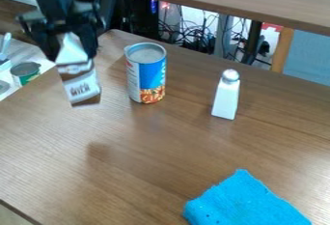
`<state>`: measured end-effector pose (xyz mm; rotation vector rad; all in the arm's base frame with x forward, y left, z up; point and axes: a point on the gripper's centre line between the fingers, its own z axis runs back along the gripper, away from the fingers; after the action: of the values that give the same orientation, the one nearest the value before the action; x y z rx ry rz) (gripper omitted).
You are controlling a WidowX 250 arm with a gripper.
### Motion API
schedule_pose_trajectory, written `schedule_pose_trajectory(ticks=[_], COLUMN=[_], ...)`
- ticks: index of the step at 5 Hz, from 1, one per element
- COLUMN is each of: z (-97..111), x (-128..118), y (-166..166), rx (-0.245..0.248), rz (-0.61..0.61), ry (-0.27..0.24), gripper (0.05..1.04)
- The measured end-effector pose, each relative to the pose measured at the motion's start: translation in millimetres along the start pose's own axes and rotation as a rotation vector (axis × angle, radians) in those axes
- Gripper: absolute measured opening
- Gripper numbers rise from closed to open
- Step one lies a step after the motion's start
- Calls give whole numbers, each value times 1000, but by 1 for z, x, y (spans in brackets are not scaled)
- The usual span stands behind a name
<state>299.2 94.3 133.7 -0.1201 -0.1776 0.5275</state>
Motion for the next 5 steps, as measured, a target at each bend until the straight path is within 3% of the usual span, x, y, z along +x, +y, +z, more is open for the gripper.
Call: schedule_pose_trajectory(ticks=[1,2,3,4,5], z=[-22,-31,-37,-35,-24], x=[-8,-11,-12,-15,-18], y=[10,20,32,26,20], rx=[20,59,130,173,156], rz=[-18,-24,-27,-49,-38], ry=[34,21,-5,-36,-28], gripper=[833,833,833,892,1011])
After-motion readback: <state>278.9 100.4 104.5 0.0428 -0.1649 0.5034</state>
